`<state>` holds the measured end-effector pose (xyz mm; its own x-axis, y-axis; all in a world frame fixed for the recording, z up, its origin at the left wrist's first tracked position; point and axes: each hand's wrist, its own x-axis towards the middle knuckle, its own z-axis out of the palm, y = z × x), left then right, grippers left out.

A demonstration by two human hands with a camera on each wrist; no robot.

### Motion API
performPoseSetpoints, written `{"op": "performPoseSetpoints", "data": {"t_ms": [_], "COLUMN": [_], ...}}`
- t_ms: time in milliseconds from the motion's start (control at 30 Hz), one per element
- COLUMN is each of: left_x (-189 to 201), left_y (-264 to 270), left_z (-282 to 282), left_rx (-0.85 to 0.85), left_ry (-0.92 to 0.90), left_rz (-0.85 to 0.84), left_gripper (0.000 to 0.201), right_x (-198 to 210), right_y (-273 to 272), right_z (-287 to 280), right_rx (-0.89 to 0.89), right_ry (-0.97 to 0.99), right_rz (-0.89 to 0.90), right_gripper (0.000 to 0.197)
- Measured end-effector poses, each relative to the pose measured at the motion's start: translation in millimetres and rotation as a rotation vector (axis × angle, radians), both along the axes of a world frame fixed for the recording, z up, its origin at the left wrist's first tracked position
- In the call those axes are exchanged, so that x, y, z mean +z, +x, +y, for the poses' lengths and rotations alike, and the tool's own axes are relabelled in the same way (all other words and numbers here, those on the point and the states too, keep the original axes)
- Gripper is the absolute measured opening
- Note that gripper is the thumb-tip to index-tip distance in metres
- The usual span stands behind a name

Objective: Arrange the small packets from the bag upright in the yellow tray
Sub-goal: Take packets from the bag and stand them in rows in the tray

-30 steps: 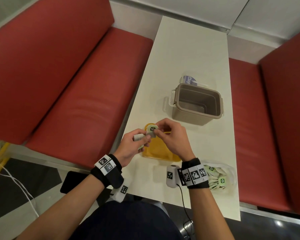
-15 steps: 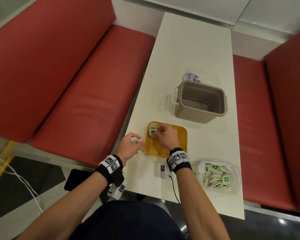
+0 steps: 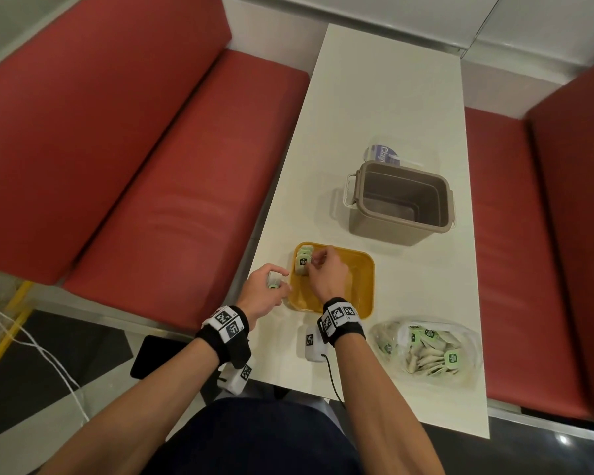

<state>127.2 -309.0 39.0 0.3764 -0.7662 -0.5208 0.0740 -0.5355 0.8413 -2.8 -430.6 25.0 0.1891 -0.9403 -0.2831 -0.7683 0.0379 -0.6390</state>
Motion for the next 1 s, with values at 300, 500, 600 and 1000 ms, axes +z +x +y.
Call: {"op": "performPoseSetpoints", "data": {"t_ms": [300,500,600,1000], "left_x": [50.4,94.2,105.2,107.6], "left_y": [28.2,26.3,20.9,22.6], "left_z": [12.3,20.6,17.2,5.9], "left_rx": [0.110,-0.032,-0.100,-0.132], "left_ry": [-0.077,-0.178,-0.211,-0.220], "left_rz": [0.535,0.555,0.501,0.053], "left_gripper": [0.041,0.052,0.057,0.050], "right_x": [34.6,82.5,104.3,116.2], "right_y": [-29.2,-40.8,-38.0,-55.3], "right_z": [-0.2,22.5,34.6,51.7], "right_rx": [-0.042,0.113,0.178,0.149], "right_ry": [-0.121,-0.021,0.049,0.345], "right_rz": [-0.177,-0.398,-0.443,-0.622], "right_gripper": [0.012,0.003,0.010,0.026]}}
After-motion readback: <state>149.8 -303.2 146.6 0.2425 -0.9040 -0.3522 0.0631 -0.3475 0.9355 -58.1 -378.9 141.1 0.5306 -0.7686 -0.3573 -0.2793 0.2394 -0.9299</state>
